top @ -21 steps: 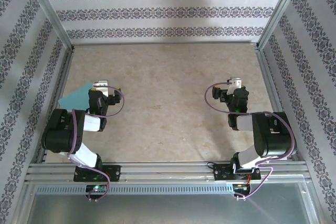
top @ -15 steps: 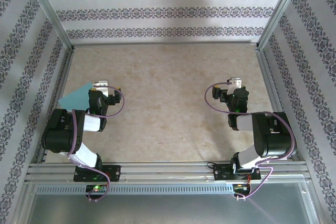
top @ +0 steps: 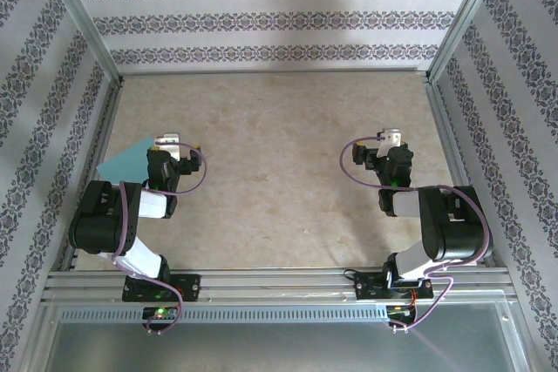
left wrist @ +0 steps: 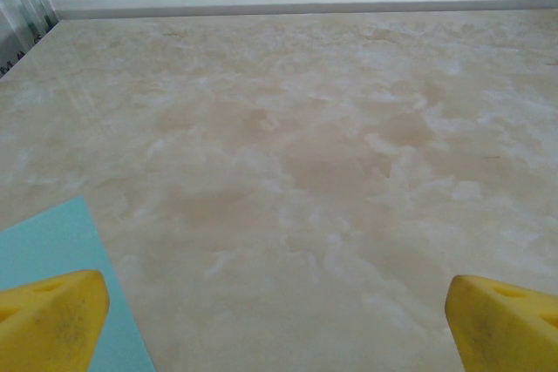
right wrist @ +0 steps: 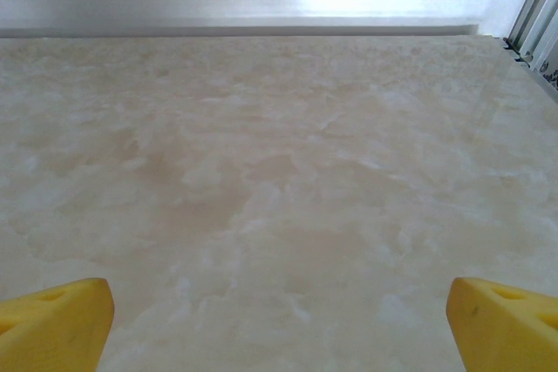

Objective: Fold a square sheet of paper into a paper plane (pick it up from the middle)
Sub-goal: Move the square sheet of paper to the center of the table.

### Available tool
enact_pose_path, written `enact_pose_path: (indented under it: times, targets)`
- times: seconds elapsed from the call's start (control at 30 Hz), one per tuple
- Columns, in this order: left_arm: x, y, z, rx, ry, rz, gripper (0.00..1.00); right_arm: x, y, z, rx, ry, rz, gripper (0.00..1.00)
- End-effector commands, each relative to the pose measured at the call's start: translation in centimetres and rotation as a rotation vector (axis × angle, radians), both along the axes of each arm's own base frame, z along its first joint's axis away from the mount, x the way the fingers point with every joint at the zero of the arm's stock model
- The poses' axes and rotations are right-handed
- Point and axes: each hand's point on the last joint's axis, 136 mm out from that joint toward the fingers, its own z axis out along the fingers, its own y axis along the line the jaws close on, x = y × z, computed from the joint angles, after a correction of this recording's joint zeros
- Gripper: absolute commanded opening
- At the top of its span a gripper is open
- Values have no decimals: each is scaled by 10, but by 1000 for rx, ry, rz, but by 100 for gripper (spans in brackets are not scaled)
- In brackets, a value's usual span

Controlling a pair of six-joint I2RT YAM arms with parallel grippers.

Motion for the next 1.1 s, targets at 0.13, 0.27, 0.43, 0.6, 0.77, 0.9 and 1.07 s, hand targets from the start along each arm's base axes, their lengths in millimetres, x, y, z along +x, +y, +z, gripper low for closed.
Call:
enact_pose_path:
  times: [0.13,0.27,0.43,0.6,0.77,0.9,1.07]
  targets:
    - [5,-6,-1,0,10,-28,99,5,-1,6,16,-23,3,98]
    - [4,-5,0,5,7,-24,99,5,-1,5,17,-22,2,98]
    - [0,-2,2,1,-18,-4,99,4,-1,6,17,-24,5,98]
    - [-8,-1,15,4,-74,-1,99,4,-4,24,14,-24,-17,98]
    - [-16,18,52,0,-74,116,99,-4,-13,61,10,-16,-114,98]
    - [-25,38,85,-120,-75,285,99,-18,-23,89,166,24,-243,98]
    - [-23,30,102,-270,44,297,99,-29,-7,101,326,92,-206,98]
